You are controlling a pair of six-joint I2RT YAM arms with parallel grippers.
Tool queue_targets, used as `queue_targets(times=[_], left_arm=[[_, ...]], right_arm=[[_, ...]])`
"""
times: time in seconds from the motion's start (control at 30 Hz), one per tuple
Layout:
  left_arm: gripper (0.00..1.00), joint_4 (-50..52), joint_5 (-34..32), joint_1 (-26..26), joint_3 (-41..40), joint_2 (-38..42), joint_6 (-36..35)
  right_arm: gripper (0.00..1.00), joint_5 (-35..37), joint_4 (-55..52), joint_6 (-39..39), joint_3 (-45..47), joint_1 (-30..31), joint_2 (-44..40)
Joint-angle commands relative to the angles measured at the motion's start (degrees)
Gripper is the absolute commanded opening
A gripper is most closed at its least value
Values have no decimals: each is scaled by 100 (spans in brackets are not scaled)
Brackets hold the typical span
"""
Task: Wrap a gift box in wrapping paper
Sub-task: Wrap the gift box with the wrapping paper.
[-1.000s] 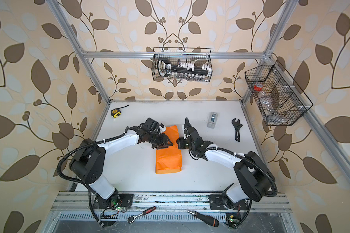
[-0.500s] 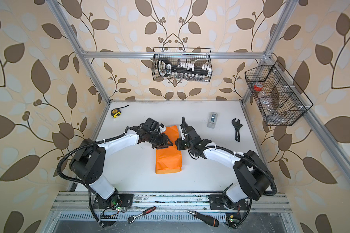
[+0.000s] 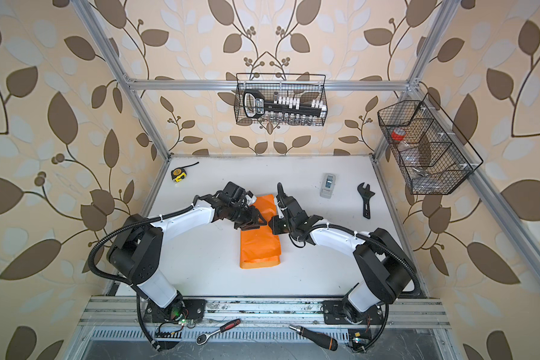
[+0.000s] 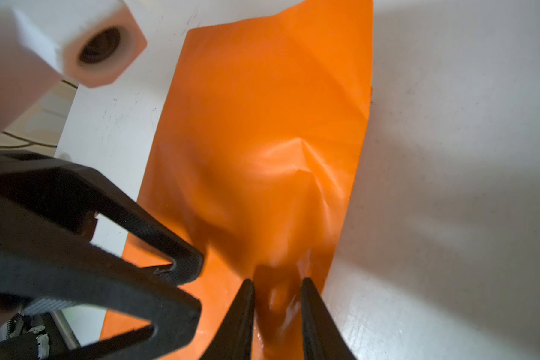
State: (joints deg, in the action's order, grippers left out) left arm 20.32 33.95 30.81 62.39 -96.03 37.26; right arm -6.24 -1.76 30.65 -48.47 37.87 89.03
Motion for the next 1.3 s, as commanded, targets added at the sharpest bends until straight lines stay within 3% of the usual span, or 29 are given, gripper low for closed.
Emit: queue_targets(times=[0.0,0.77,1.07,1.27], left_arm=[[43,503,-376,154,-166,-330,-25],[43,443,-363,180,-245,-331,-9],[42,423,-363,180,-297,-327,-8],[42,448,-378,183,-284,-329,-17]], right_arm=[[29,-182,92,58,-127,33,127],[33,-158,-182,94,-880,-11,774],[40,-123,-290,61,-1160,-100,1014],[39,-316,-149,193,-964,-342,781]])
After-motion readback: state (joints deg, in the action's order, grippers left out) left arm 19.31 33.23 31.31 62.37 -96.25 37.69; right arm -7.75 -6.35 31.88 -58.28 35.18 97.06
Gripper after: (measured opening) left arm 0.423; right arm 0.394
